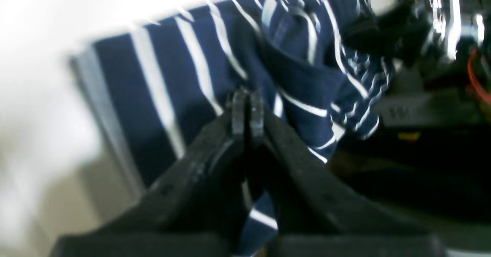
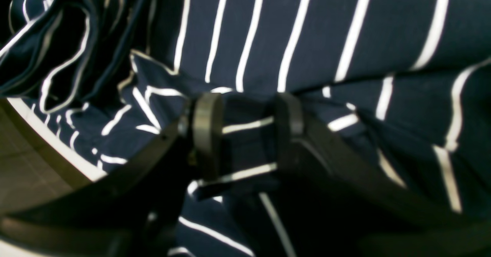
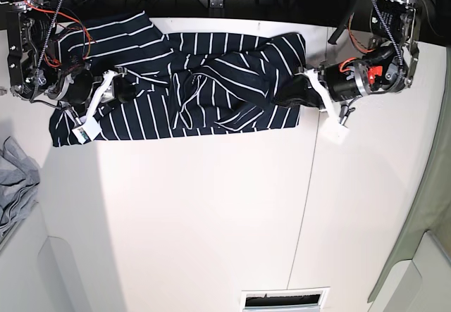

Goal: Layout the t-shirt on the table in an organized manner, then fold the t-shirt properly
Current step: 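Lay the carried end onto the strip middle with the left gripper, then grasp the folded bundle with the right gripper beside the left gripper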

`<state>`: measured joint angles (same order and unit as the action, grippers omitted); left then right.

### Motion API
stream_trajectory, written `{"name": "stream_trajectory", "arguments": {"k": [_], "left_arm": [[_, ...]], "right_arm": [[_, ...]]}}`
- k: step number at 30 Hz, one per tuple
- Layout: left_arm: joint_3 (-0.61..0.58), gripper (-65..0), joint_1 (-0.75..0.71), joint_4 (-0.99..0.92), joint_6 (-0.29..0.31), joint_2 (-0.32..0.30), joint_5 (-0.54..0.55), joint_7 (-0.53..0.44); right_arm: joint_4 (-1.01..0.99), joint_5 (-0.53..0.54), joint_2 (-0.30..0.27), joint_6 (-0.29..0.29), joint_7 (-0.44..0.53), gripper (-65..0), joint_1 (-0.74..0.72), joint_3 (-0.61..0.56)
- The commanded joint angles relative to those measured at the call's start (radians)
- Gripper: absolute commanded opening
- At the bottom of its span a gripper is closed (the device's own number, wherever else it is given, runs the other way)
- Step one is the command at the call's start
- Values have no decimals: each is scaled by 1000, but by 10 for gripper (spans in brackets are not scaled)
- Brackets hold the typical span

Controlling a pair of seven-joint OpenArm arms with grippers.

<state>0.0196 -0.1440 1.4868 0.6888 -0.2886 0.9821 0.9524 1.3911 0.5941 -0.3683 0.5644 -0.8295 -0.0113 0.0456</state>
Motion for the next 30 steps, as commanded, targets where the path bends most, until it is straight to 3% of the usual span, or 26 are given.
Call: {"name": "stream_trajectory", "arguments": {"k": [1,7,10,18,22,27,30], "left_arm": [[-32,-650,12,18,9,-5,17,-18],[-259,-650,67,18,9,23,-172,-176],[-315,-650,105,18,9,90,-288,-194],[-395,-650,141,17,9,212,-375,-194],[-419,-650,145,18,9,219,-397,-194],[-410,-650,143,18,9,196,-390,-189],[-410,-650,144,25,9,155,-337,-189]], "right_arm": [[13,12,-13,0,19,-418,-13,6],[13,11,-13,0,18,-418,-13,6],[13,13,-13,0,18,-418,-13,6],[13,15,-13,-12,18,-418,-14,8],[26,16,-13,-16,17,-418,-22,56],[46,43,-17,-23,-5,-417,-33,227],[38,39,-21,-23,-8,-321,-30,314]]}}
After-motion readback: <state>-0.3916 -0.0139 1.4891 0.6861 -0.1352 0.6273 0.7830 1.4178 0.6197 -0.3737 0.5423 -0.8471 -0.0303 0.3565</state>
